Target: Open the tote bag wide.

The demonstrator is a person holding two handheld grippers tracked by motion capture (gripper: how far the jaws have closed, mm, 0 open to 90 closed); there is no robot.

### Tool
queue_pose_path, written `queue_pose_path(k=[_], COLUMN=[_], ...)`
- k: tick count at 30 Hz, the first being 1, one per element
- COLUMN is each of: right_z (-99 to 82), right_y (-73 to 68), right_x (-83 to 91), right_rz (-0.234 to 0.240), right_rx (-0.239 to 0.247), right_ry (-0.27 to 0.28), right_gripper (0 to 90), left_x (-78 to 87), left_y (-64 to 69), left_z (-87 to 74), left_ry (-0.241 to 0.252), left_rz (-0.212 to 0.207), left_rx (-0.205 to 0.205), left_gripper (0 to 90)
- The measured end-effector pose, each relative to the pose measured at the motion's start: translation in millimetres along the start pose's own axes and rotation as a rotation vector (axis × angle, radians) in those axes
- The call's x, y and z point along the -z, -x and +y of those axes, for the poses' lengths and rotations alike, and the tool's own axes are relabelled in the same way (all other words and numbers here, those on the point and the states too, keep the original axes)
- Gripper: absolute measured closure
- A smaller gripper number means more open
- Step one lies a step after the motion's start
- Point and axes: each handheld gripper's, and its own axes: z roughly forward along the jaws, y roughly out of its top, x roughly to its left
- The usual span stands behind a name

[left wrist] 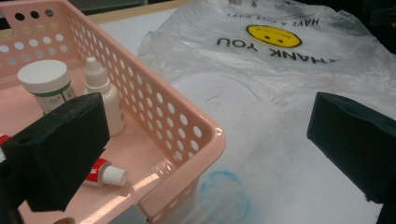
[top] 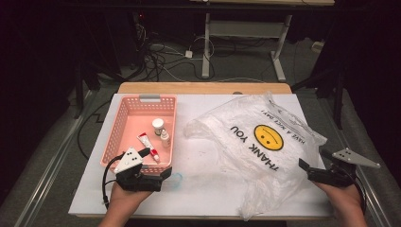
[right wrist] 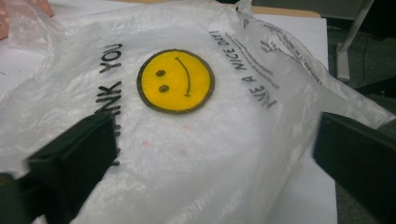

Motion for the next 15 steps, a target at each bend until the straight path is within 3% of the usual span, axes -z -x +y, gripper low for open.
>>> queue_pose_path(k=[9, 15], right_z=[13.0, 20.3], right_y=[-16.4, -27.3], right_x=[-0.7, -5.8], right_rz=[0.017, 0.074], right_rx=[0.056, 0.076], right_ry=[0.042, 0.060], right_gripper=[0.0, 0.0], left_x=[-0.9, -4.0], left_y=[-0.3, -1.4], left_z=[-3.1, -3.5], left_ry=[-0.025, -0.028], left_rz=[0.010, 0.003], left_rx=[0.008, 0.017], left_gripper=[0.0, 0.0])
